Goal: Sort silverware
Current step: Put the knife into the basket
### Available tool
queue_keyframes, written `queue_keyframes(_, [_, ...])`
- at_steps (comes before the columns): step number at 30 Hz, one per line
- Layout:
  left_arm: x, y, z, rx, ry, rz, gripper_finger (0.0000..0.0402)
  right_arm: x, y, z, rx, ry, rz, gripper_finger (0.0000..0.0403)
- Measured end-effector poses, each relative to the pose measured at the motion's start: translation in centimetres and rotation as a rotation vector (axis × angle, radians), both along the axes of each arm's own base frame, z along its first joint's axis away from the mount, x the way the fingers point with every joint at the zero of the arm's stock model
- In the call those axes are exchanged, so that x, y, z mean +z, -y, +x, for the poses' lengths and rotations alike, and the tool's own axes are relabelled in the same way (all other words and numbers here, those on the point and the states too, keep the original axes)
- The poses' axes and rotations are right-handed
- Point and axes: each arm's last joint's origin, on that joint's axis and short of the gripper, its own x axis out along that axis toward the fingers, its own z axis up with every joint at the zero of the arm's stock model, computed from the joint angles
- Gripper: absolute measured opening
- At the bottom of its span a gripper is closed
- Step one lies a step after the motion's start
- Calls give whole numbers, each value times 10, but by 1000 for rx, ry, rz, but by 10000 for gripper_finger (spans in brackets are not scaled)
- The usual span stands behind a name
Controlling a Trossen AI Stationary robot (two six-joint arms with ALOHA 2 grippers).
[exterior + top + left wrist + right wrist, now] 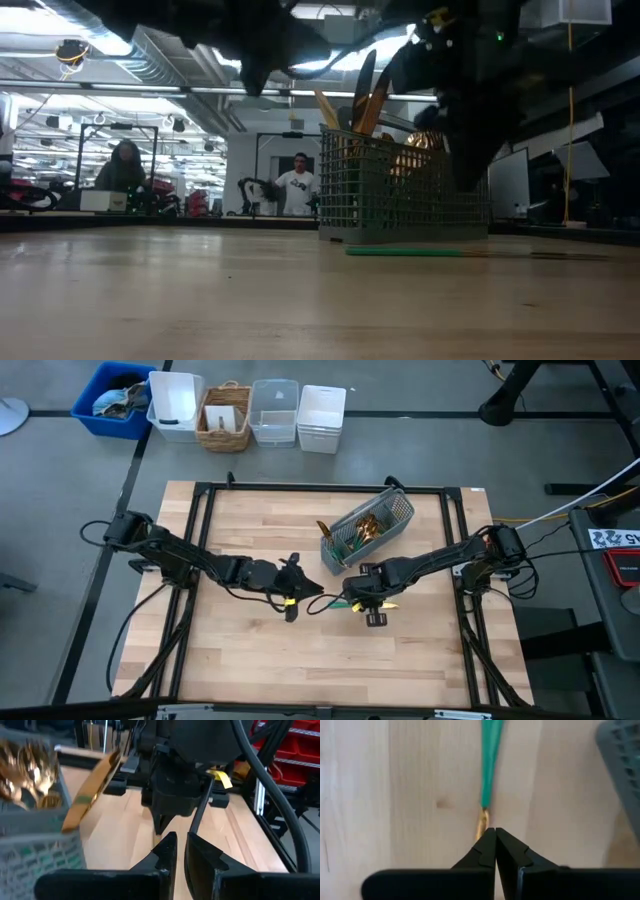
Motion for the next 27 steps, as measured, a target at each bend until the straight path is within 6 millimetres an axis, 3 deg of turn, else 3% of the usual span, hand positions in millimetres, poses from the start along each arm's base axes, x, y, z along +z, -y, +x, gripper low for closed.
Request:
queue_keyframes(10, [-1, 7, 30, -35, 2, 125, 33, 39, 5, -19, 4, -183, -90, 7])
queue_keyframes(22, [-18, 9, 62, -66, 71, 317, 33, 98, 22, -85, -81, -252, -202, 9])
queue_keyframes(27, [-27, 3, 82, -36, 57, 296, 56, 118, 27, -105, -88, -167, -183, 9])
